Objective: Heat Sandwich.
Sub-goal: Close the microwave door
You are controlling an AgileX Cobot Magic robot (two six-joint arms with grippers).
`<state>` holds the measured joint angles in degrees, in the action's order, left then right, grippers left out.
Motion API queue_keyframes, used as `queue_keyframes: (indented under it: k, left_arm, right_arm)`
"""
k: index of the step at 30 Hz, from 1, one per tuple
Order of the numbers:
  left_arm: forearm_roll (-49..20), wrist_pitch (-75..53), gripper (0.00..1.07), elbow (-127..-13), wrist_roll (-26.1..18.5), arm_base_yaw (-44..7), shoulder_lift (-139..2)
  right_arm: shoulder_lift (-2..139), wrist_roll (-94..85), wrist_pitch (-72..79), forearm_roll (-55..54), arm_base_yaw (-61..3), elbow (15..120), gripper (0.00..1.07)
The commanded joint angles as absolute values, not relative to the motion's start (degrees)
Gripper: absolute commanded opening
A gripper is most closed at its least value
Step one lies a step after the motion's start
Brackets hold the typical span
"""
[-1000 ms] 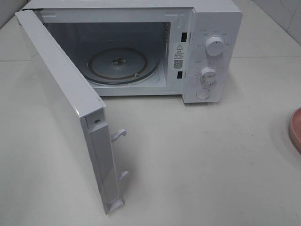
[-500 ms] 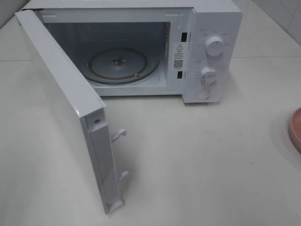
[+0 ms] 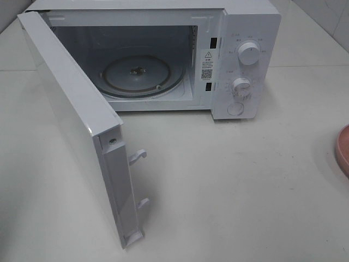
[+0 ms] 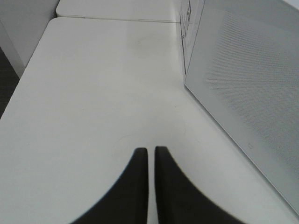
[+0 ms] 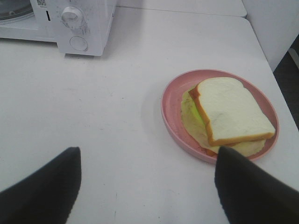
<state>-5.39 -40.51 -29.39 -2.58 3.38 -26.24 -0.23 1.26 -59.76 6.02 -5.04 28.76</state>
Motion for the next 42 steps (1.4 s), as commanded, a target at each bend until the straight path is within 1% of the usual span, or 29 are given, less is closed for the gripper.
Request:
queue_keyframes:
  k: [1,2,4,6,7,9,10,11,14,15,16,20,26,27,29,30,31,32,34,35,36,37,39,40,41,42]
  left_arm:
    - [-5.33,-31.74,0.00,-26.87,-2.75,2.92,-30.77]
    - [-5.33,-31.74,0.00,-26.87,-2.75,2.92,-30.77]
    - [-5.33,-27.16,0.00,-25.10,-3.55,2.92,-32.09]
    - [-5.50,-19.37,0.00,-21.72,-4.87,2.92,-33.58]
    - [-5.50,-19.37,0.00,-21.72,-4.87,2.92,-33.58]
    - [-5.56,-13.58,0.00,-19.54,-5.79,2.92,-34.21]
    - [-5.56,-8.71,0.00,-17.13,-6.42,2.92,-35.07]
    - [-5.56,-8.71,0.00,-17.13,-6.42,2.92,-35.07]
    - [-5.50,-1.95,0.00,-14.32,-7.22,2.92,-36.67]
    - [-5.33,2.69,0.00,-12.83,-7.39,2.92,-37.82]
    - [-5.33,2.69,0.00,-12.83,-7.39,2.92,-37.82]
    - [-5.33,12.66,0.00,-11.63,-7.05,2.92,-42.51]
    - [-4.58,19.08,0.00,-11.63,-5.90,2.81,-48.93]
    - [-4.18,20.80,0.00,-11.63,-5.21,2.81,-50.31]
    - [-0.97,25.61,0.00,-11.63,-1.89,2.81,-53.80]
    - [-0.97,25.61,0.00,-11.63,-1.89,2.81,-53.80]
    - [0.97,27.22,0.00,-11.63,0.00,2.81,-54.95]
    - [5.33,29.45,0.00,-11.63,2.92,2.81,-57.18]
    - [8.48,31.46,0.00,-11.75,6.19,2.75,-59.07]
    - [8.48,31.46,0.00,-11.75,6.19,2.75,-59.07]
    - [9.45,32.31,0.00,-11.75,7.62,2.35,-59.93]
    - [11.23,34.66,0.00,-11.75,8.54,0.86,-61.94]
    - [12.55,35.92,0.00,-12.03,8.08,-1.32,-64.11]
    - [12.55,35.92,0.00,-12.03,8.08,-1.32,-64.11]
    - [12.55,35.98,0.00,-12.32,7.96,-2.35,-65.03]
    - [12.55,36.61,0.00,-12.95,7.91,-5.04,-67.21]
  right_arm:
    - [-1.72,0.57,-59.42,6.07,-4.58,28.82,0.76]
    - [-1.72,0.57,-59.42,6.07,-4.58,28.82,0.76]
    - [-1.72,0.57,-59.42,6.07,-4.58,28.82,0.76]
    - [-1.72,0.57,-59.42,6.07,-4.58,28.82,0.76]
    - [-1.72,0.57,-59.42,6.07,-4.58,28.82,0.76]
    - [-1.72,0.57,-59.42,6.07,-4.58,28.82,0.76]
    - [-1.72,0.57,-59.42,6.07,-4.58,28.82,0.76]
    - [-1.72,0.57,-59.42,6.07,-4.58,28.82,0.76]
    - [-1.72,0.57,-59.42,6.07,-4.58,28.82,0.76]
    - [-1.72,0.57,-59.42,6.07,-4.58,28.82,0.76]
    - [-1.72,0.57,-59.42,6.07,-4.58,28.82,0.76]
    - [-1.72,0.57,-59.42,6.07,-4.58,28.82,0.76]
    - [-1.72,0.57,-59.42,6.07,-4.58,28.82,0.76]
    - [-1.72,0.57,-59.42,6.07,-4.58,28.82,0.76]
    - [-1.72,0.57,-59.42,6.07,-4.58,28.82,0.76]
    - [-1.72,0.57,-59.42,6.07,-4.58,28.82,0.76]
    - [-1.72,0.57,-59.42,6.07,-4.58,28.82,0.76]
    - [-1.72,0.57,-59.42,6.07,-4.58,28.82,0.76]
    - [-1.72,0.57,-59.42,6.07,-4.58,28.82,0.76]
    - [-1.72,0.57,-59.42,6.07,-4.58,28.82,0.76]
    - [-1.72,0.57,-59.42,6.07,-4.58,28.82,0.76]
    - [-1.72,0.57,-59.42,6.07,-4.58,28.82,0.76]
    - [-1.72,0.57,-59.42,6.07,-4.58,28.82,0.76]
    - [-1.72,0.57,-59.42,6.07,-4.58,28.82,0.76]
    - [-1.72,0.57,-59.42,6.07,-4.58,28.82,0.76]
    - [-1.72,0.57,-59.42,6.07,-4.58,28.82,0.76]
